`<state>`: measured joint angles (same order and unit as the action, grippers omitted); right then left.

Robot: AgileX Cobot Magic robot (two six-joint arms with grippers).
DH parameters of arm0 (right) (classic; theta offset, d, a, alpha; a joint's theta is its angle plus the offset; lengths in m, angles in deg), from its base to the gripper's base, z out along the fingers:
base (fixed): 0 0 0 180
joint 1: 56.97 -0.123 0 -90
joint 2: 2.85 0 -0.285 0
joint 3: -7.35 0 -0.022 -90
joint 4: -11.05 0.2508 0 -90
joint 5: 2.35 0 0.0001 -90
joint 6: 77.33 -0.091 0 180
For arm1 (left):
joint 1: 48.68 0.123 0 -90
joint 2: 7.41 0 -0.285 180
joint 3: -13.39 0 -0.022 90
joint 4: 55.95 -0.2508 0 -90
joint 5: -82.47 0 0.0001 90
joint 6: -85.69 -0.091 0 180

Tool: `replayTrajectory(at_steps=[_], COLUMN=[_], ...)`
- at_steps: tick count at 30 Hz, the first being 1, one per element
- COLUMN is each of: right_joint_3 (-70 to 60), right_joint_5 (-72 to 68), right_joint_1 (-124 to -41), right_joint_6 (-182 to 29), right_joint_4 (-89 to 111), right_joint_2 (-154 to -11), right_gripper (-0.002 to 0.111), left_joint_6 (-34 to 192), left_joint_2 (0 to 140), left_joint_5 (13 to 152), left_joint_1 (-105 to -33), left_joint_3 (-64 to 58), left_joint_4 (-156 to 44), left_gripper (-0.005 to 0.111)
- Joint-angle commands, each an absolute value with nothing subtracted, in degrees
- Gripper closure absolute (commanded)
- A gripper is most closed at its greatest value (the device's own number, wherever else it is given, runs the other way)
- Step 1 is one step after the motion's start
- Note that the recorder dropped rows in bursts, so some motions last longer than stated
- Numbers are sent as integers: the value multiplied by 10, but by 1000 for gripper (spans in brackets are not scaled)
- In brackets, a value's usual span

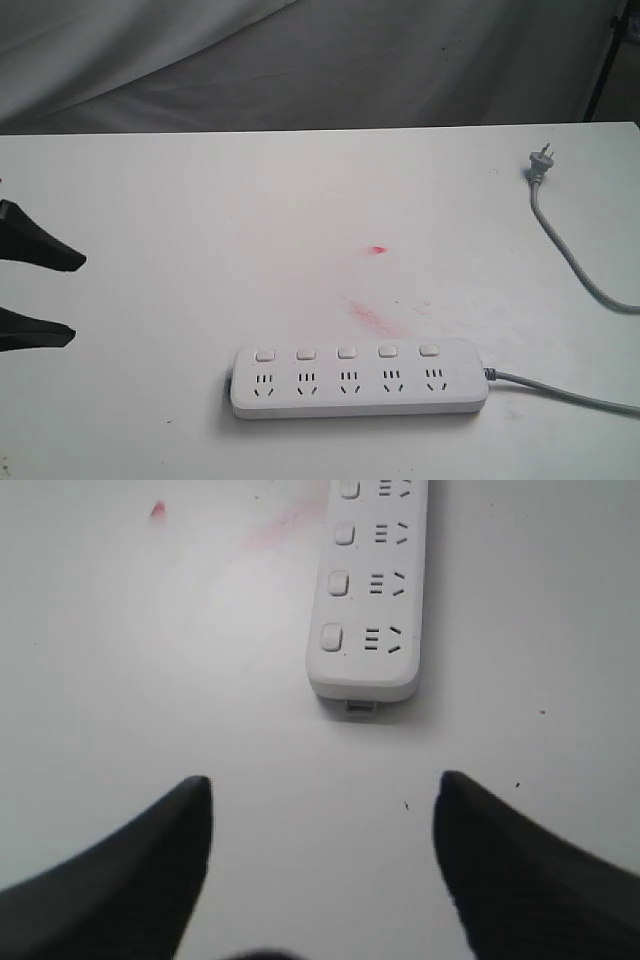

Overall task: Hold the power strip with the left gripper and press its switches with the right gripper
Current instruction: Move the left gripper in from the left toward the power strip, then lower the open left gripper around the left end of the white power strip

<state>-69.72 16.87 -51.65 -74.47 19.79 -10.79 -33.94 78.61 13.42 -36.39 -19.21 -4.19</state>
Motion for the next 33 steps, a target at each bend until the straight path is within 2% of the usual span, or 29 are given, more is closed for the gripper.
replayTrajectory(at_steps=[1,5,21,33], right_joint_3=[-699,-699,-699,-699], right_joint_5=[168,168,168,168], right_joint_1=[-513,-513,-513,-513], right_joint_6=[-746,-746,-746,-746], right_joint_4=[193,193,193,193], right_joint_2=[-106,-106,-106,-106], right_gripper=[108,108,108,108], left_joint_6=[-343,-343,-343,-343], left_joint_2=[787,787,819,869], left_joint_5=[130,130,125,125], left_joint_1=[-362,-362,-367,-455], left_joint_3=[-195,-195,-195,-195], left_joint_4=[10,31,18,-10], left_gripper=[21,11,11,11])
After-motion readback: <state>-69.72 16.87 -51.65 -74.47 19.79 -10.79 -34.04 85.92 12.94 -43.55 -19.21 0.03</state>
